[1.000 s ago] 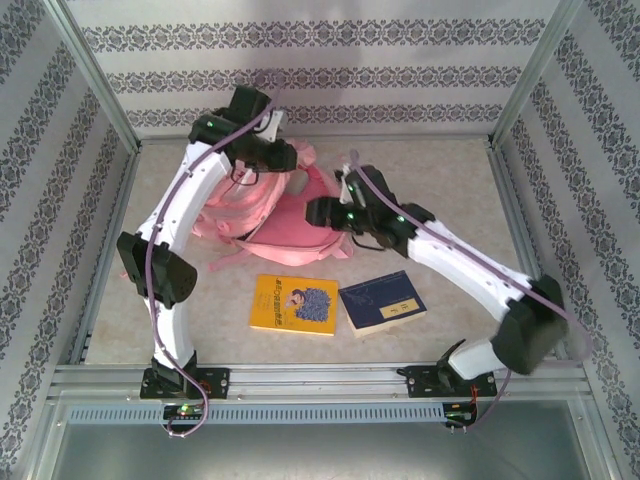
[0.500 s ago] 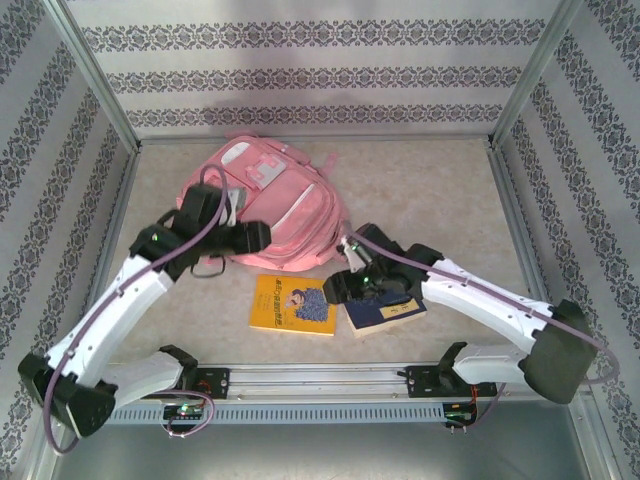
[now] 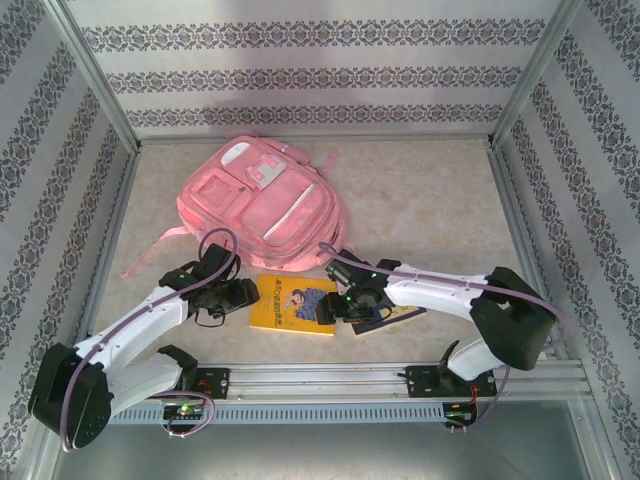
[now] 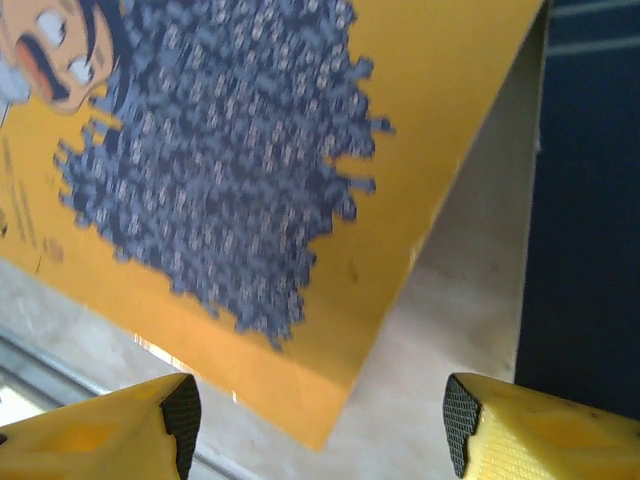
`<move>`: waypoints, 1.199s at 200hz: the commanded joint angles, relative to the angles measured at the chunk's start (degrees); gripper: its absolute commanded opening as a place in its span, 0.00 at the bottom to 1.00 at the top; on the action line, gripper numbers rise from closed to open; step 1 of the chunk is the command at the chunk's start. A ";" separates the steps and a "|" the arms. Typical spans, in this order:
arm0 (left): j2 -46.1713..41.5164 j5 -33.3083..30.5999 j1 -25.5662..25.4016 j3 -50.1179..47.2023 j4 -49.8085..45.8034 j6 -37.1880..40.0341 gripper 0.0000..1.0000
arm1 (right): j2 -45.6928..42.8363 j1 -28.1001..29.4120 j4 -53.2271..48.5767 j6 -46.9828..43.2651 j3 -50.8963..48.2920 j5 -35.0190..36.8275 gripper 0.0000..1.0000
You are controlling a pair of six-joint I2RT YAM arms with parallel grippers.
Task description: Pack the student bag
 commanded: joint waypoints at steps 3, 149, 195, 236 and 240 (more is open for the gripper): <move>2.52 2.25 0.33 -2.39 6.73 -1.50 0.62 | 4.08 -0.33 3.87 5.63 1.79 0.18 0.66; 10.04 9.87 -2.92 -2.33 9.43 2.36 0.40 | 2.28 -2.35 -2.70 6.19 11.28 -5.00 0.39; 10.31 10.75 -4.14 -0.92 9.42 1.24 0.35 | 3.67 -3.58 1.47 8.53 9.07 -6.61 0.24; 3.74 6.18 -4.25 2.01 1.66 1.14 0.43 | 1.47 -4.95 -0.94 8.21 7.94 -5.23 0.00; 2.43 5.51 -4.20 2.42 0.82 1.14 0.45 | 0.97 -4.99 -1.49 7.85 7.92 -5.07 0.00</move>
